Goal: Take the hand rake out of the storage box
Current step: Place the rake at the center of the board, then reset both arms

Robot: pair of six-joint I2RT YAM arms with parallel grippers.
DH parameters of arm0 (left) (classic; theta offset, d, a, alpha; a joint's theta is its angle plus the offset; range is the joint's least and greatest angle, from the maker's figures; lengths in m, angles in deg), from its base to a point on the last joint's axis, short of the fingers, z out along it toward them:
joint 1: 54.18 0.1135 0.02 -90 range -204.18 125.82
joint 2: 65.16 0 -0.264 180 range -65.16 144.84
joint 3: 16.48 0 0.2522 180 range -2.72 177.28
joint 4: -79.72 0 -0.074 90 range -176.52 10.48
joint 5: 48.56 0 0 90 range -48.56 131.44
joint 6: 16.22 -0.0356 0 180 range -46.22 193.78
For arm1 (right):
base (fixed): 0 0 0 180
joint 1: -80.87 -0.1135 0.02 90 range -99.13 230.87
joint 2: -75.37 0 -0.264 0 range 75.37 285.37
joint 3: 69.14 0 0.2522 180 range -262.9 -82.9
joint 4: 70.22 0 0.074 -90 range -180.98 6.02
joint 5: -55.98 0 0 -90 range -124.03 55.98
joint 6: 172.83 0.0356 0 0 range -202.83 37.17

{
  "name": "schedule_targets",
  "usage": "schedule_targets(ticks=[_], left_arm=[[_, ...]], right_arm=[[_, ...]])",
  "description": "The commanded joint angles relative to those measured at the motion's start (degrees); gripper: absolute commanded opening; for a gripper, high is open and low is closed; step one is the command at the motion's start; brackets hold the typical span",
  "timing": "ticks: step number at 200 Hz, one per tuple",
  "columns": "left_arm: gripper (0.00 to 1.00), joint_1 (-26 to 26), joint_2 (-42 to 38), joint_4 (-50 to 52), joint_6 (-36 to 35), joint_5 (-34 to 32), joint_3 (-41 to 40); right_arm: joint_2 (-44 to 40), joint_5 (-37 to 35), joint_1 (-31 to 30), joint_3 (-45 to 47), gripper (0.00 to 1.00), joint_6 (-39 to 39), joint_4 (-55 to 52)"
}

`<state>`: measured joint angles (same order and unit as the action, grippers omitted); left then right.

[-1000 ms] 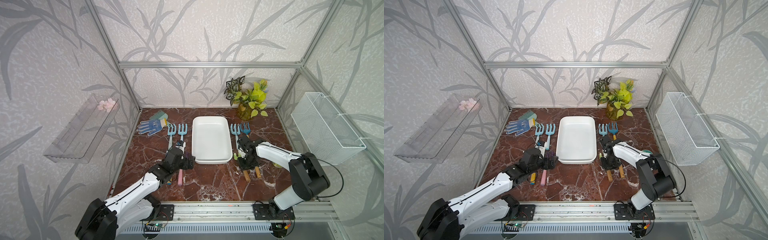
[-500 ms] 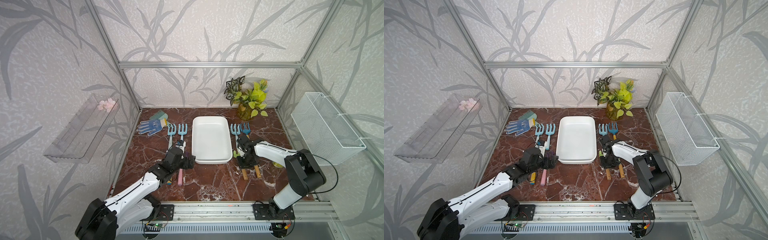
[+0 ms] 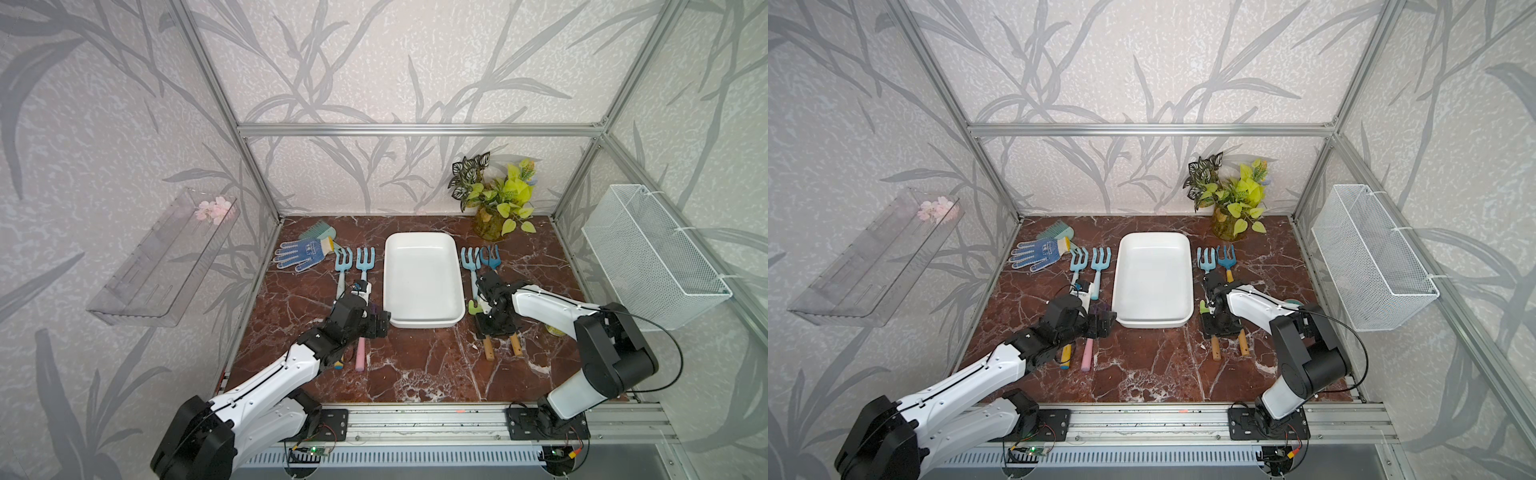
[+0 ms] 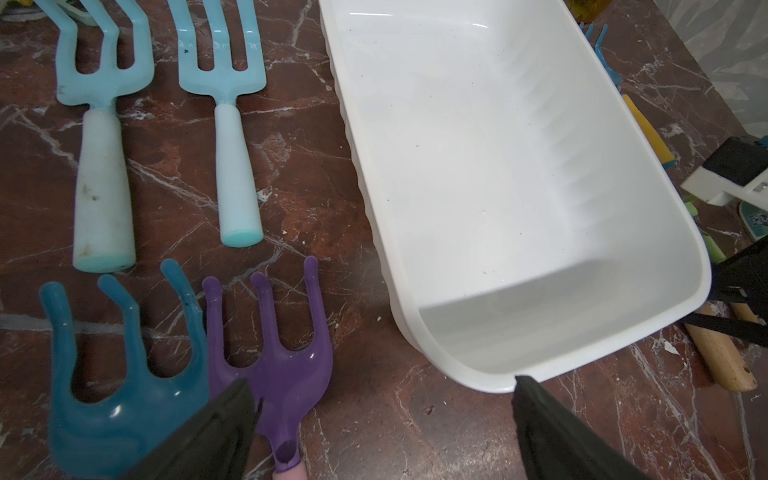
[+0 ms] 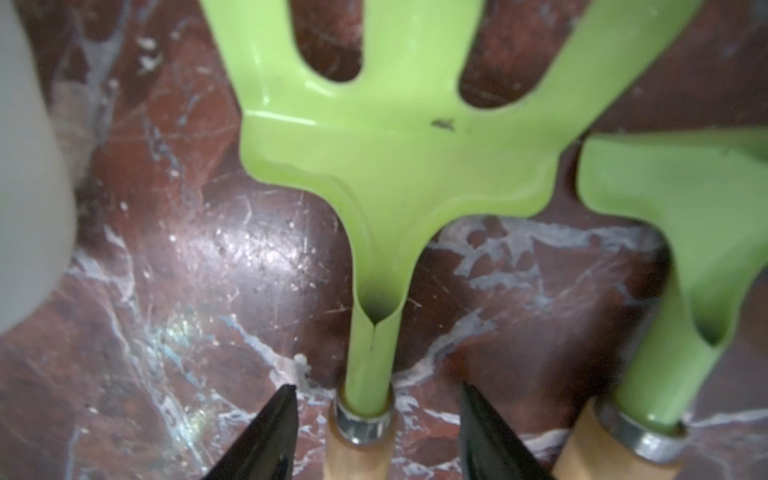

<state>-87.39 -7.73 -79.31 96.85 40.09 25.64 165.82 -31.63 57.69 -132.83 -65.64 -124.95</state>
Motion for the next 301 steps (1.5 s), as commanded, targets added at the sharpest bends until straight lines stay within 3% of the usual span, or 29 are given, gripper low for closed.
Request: schedule_targets(ticks=[1,41,62,85,134,161,181,199,207,219,233,252,276,295,301], left_arm=[[1.0,0.25,-1.95,3.64,1.0,-4.2,2.74],[1.0,0.69,-5.7,3.92,0.87,-17.45,2.95],[1.0,0.91,-6.82,-1.63,-4.05,-24.6,0.95],[1.0,2.74,-3.93,-6.32,-10.2,-28.02,0.72],[1.0,7.22,4.66,-17.66,-23.77,-33.06,1.45],[1.0,14.98,9.92,-20.43,-26.62,-31.65,1.87],[1.0,20.55,12.9,-33.41,-26.85,-27.68,-2.3],[1.0,23.48,18.87,-44.3,-27.51,-26.38,-3.34],[1.0,24.64,21.34,-43.91,-25.02,-24.73,-2.14],[1.0,25.25,24.65,-44.52,-25.4,-22.46,-1.31],[1.0,25.66,27.93,-52.14,-25.22,-23.1,-3.81],[1.0,28.99,26.67,-53.45,-22.04,-18.03,-6.07],[0.99,30.18,32.59,-67.36,-23.74,-12.53,-9.51],[0.99,30.33,29.11,-58.23,-23.39,-10.36,-7.84],[0.99,30.4,29.79,-59.67,-23.82,-9.77,-8.07]], right_arm=[[-5.73,-2.85,0.32,-0.42,0.75,-0.12,-3.16],[-16.47,-5.73,2.13,-2.1,0.87,-2.06,-4.29],[-20.51,-5.93,3.86,-1.94,0.94,-3.86,-0.53],[-22.16,-2.02,7.92,-1.58,0.96,-4.27,4.6],[-20.81,-8.33,10.23,1.59,0.99,-8.81,21.8],[-19.6,-11.78,11.39,5.52,0.99,-13.74,33.37],[-20.26,-15.25,11.85,14.28,0.99,-20.62,50.4],[-20.68,-11.19,15.01,23.88,0.99,-19.51,69.07],[-19.85,-9.4,16.74,25.95,0.99,-17.79,73.7],[-17.86,-8.63,18.43,26.2,0.99,-17.29,75.24],[-15.35,-8.76,18.98,26.02,0.99,-17.89,76.9],[-10.86,-8.46,19.22,26.62,0.99,-17.32,82.81],[-5.61,-8.0,19.39,26.03,1.0,-17.35,87.04],[-4.15,-5.93,19.14,25.91,0.99,-18.41,87.66],[-3.6,-5.91,19.14,26.42,0.99,-18.4,88.93]])
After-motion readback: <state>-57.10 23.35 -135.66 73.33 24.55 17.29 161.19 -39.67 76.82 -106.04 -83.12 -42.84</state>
